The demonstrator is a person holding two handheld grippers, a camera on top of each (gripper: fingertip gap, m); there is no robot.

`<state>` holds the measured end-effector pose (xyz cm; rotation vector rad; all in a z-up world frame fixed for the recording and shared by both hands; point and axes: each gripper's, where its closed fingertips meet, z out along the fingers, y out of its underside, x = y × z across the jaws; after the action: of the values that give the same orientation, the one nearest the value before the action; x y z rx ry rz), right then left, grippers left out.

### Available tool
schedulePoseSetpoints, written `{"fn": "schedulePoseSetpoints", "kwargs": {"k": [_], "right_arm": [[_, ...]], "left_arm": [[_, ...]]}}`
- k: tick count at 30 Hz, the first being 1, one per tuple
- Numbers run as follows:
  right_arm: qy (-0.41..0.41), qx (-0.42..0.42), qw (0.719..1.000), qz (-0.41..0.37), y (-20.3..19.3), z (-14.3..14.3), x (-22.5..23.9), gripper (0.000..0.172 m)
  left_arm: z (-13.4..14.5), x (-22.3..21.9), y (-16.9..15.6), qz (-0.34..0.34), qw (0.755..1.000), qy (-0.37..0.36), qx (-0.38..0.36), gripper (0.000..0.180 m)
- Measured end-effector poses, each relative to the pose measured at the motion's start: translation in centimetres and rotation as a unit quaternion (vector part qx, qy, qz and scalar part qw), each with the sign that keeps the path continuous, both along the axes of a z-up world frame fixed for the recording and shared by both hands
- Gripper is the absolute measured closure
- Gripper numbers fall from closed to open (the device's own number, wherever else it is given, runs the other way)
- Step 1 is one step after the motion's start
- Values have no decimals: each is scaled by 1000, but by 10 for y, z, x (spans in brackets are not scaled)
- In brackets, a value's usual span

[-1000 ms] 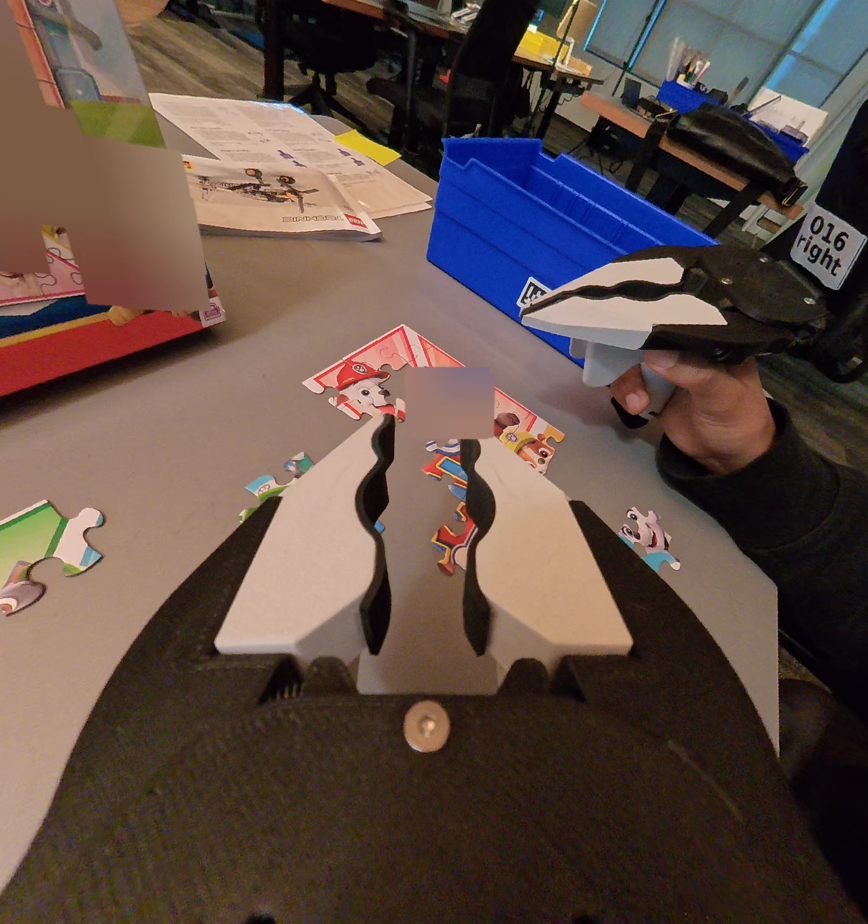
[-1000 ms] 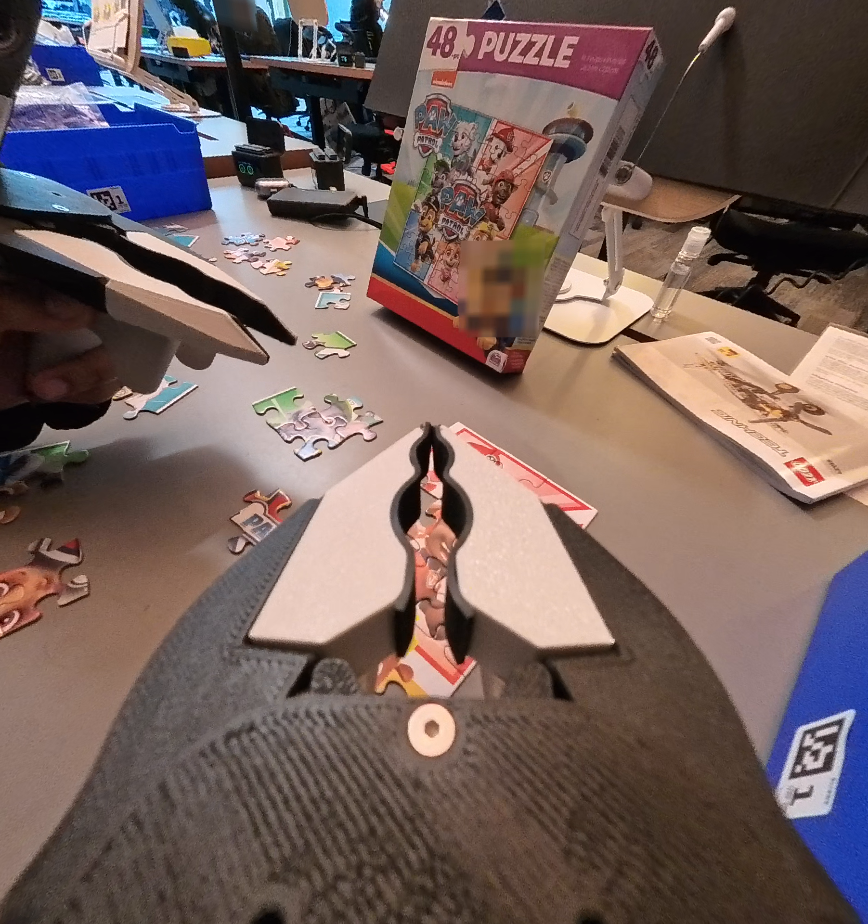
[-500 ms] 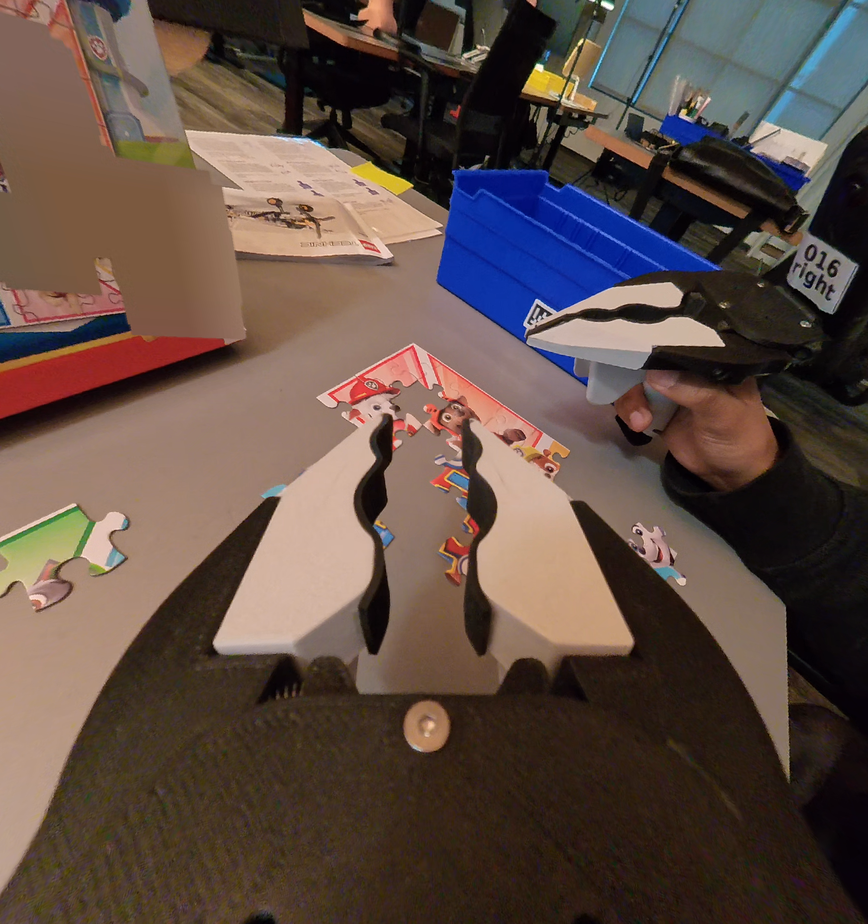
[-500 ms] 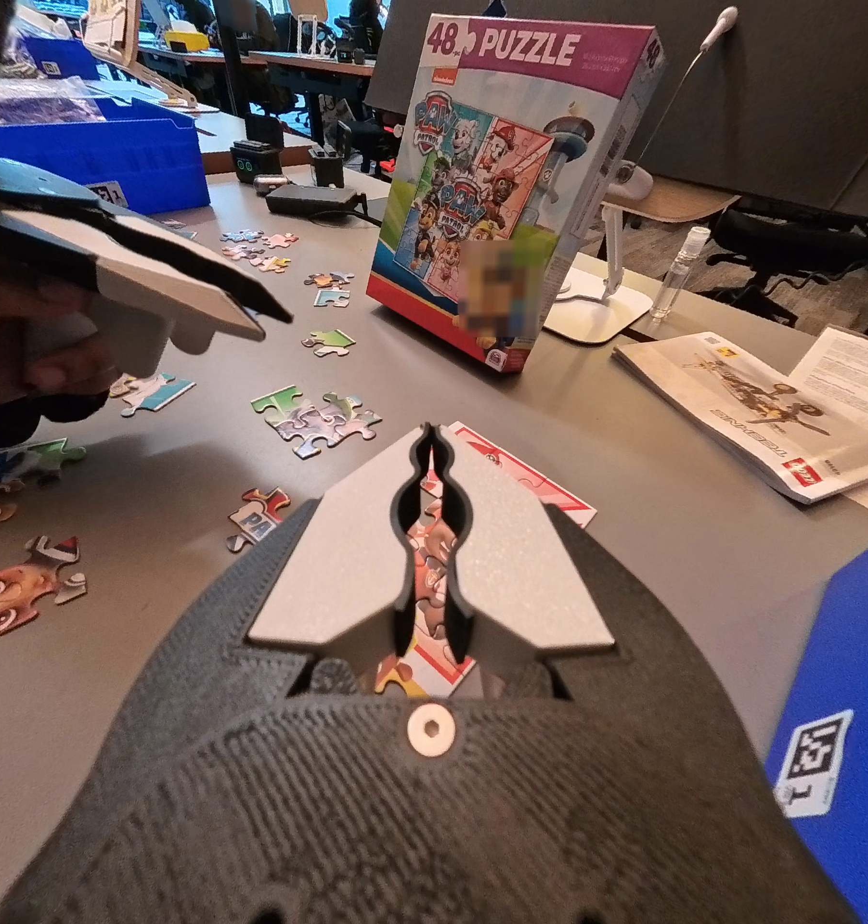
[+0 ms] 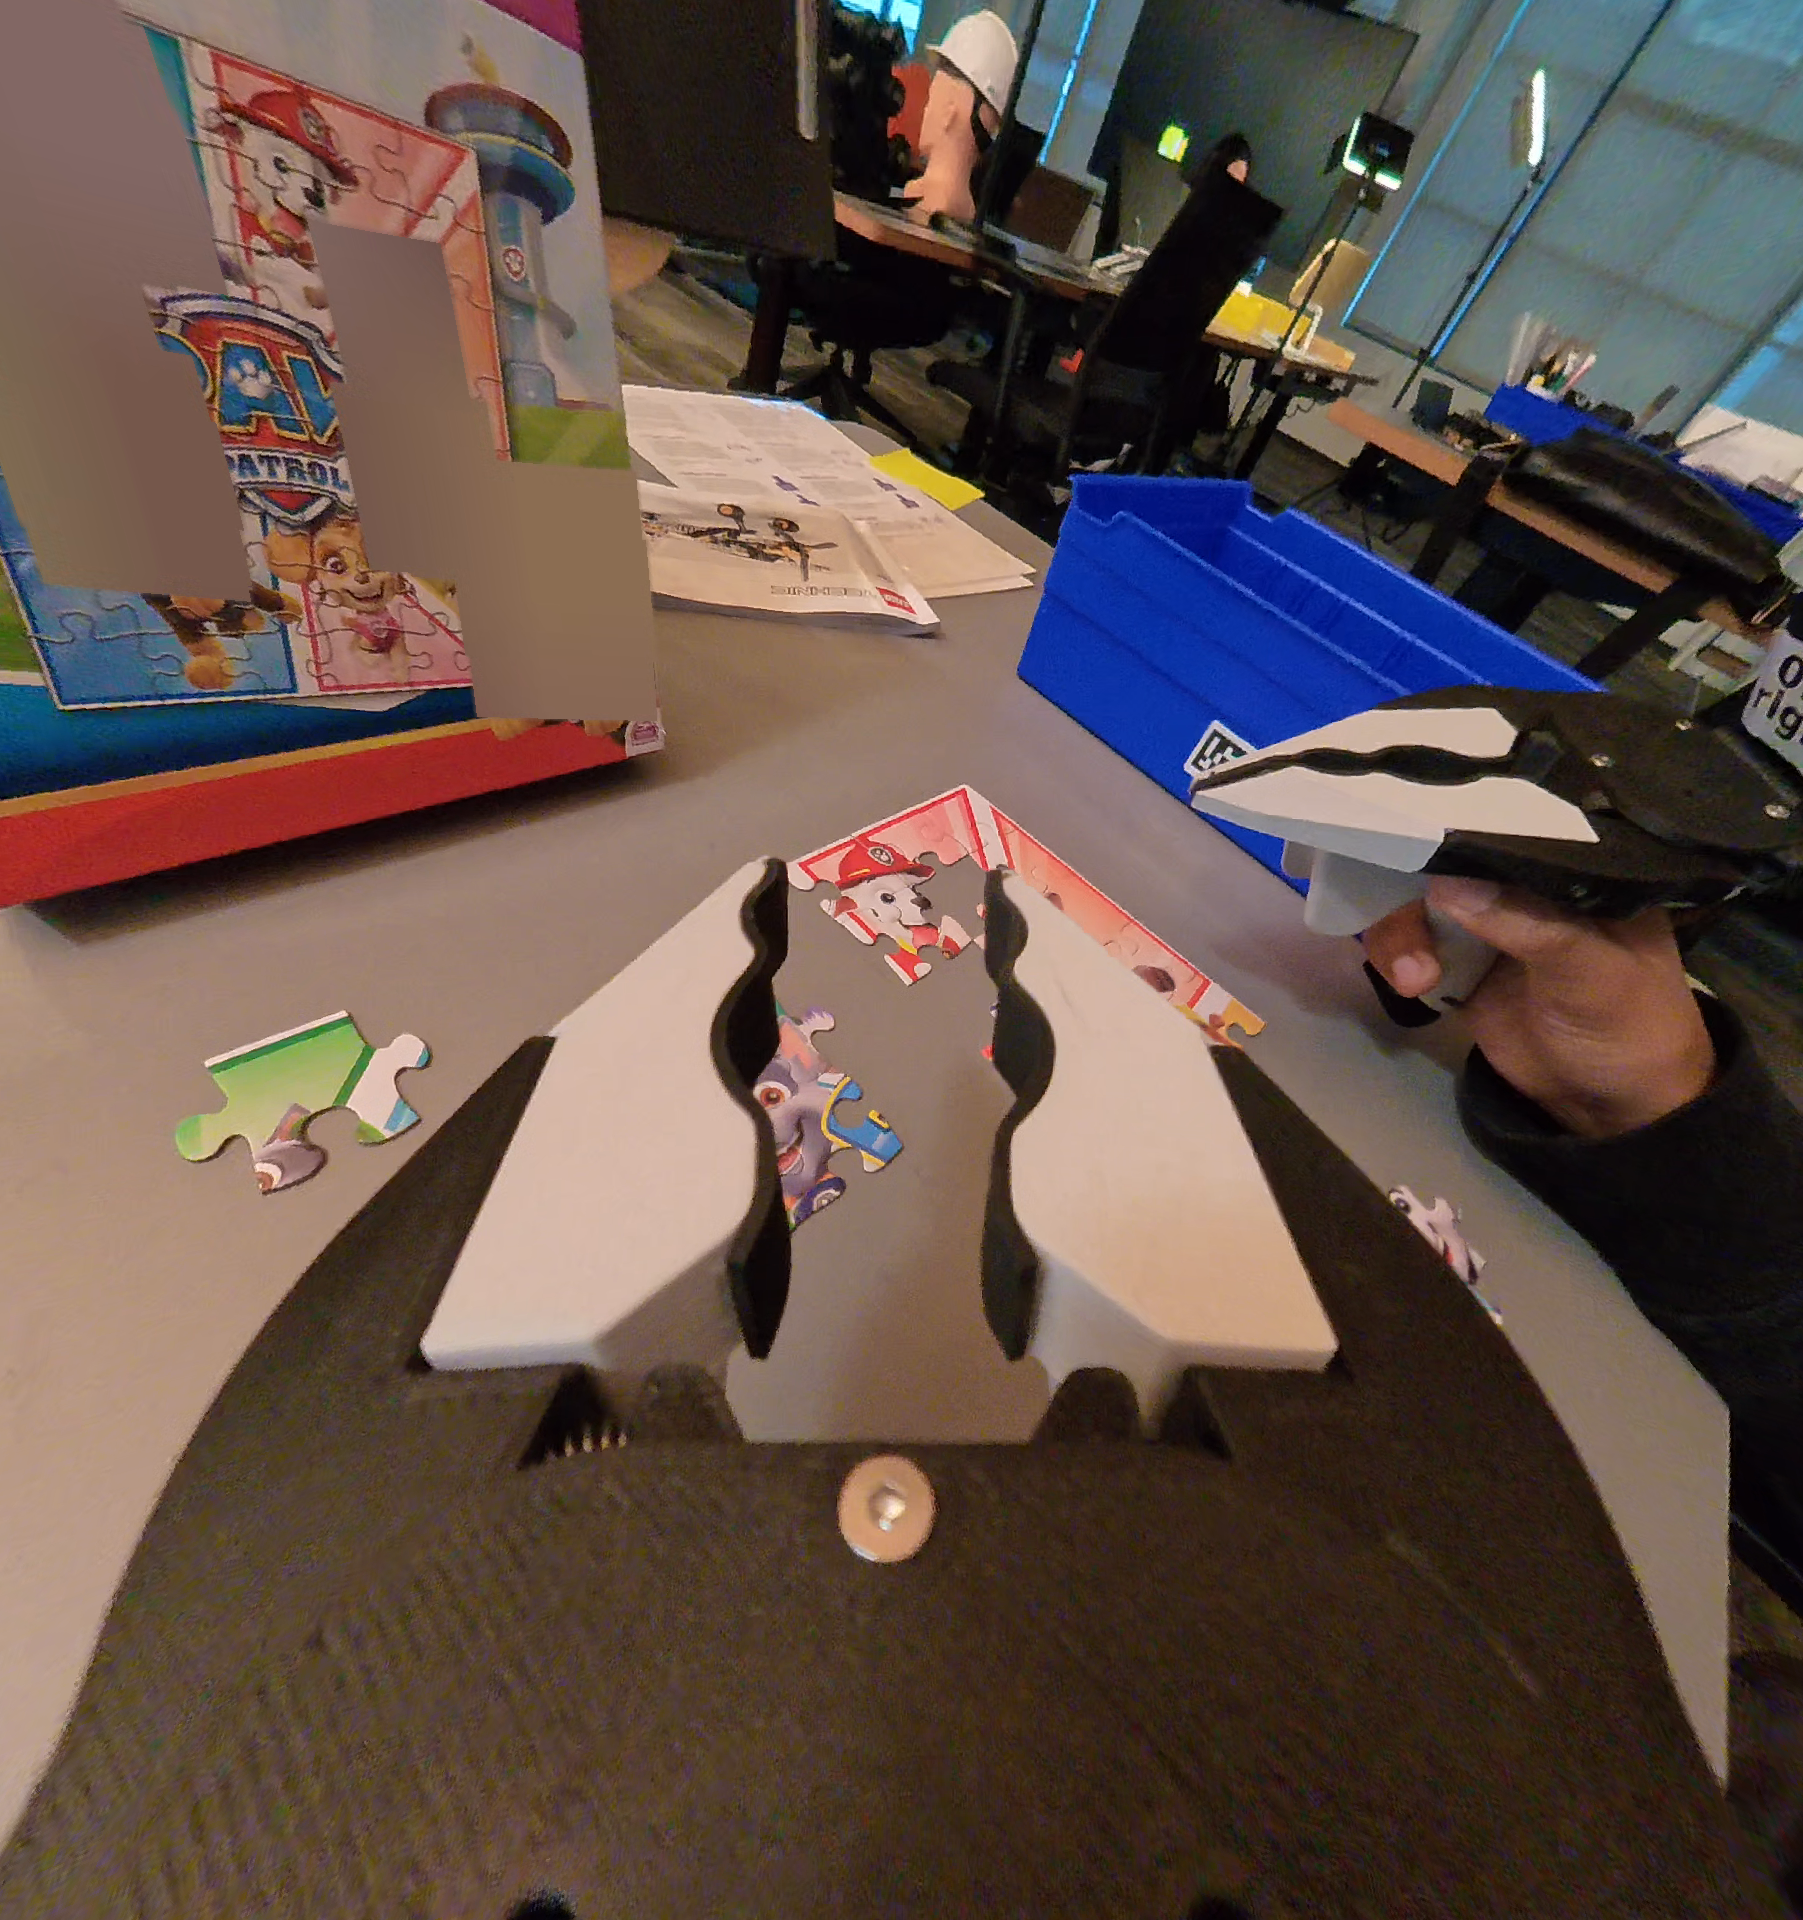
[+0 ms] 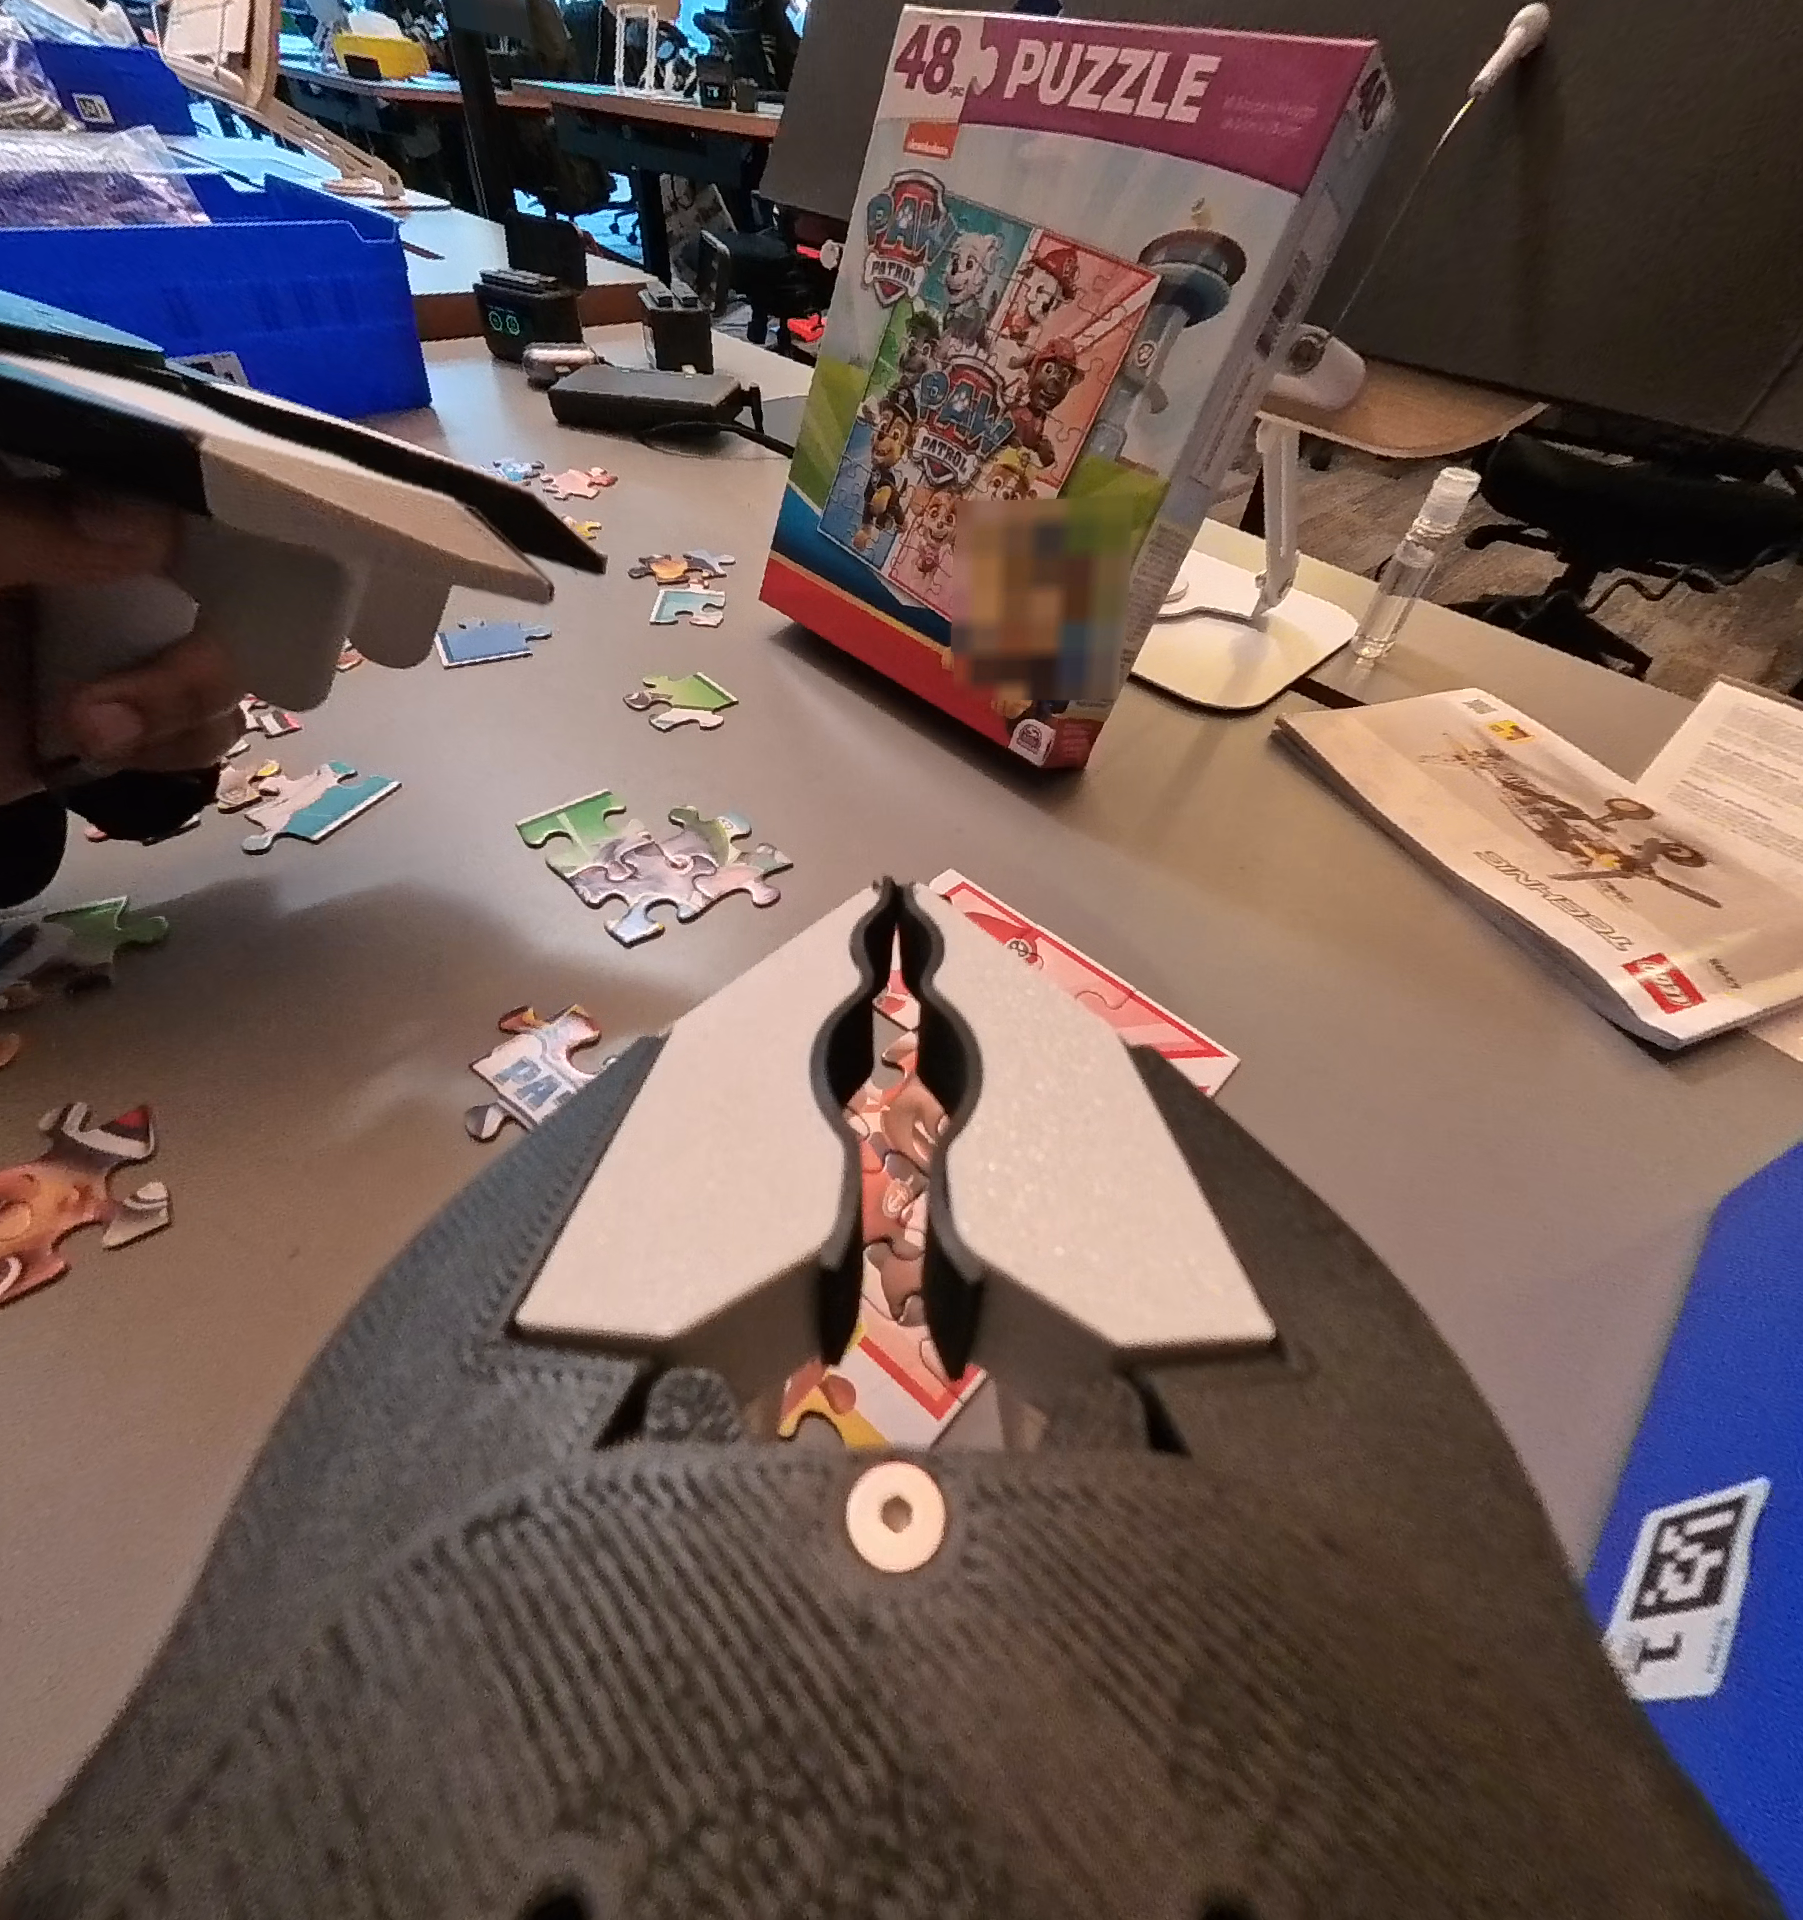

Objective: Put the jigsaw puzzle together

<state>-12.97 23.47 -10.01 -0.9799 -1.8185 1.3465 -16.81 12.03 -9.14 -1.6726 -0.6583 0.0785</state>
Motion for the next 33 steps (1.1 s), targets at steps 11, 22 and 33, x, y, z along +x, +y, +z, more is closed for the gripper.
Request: {"fn": "schedulePoseSetpoints", "kwargs": {"k": [11,22,33], "right_arm": [[2,-6,1000,0,0,1,0,172],[2,-5,1000,0,0,1,0,172],[2,-2,1000,0,0,1,0,172]], "left_arm": [[-3,2,2,-8,1000,-8,-2,143],[-8,4,5,-14,1000,-9,-18,142],[-7,4,5,-13,1000,-7,-17,142]]}}
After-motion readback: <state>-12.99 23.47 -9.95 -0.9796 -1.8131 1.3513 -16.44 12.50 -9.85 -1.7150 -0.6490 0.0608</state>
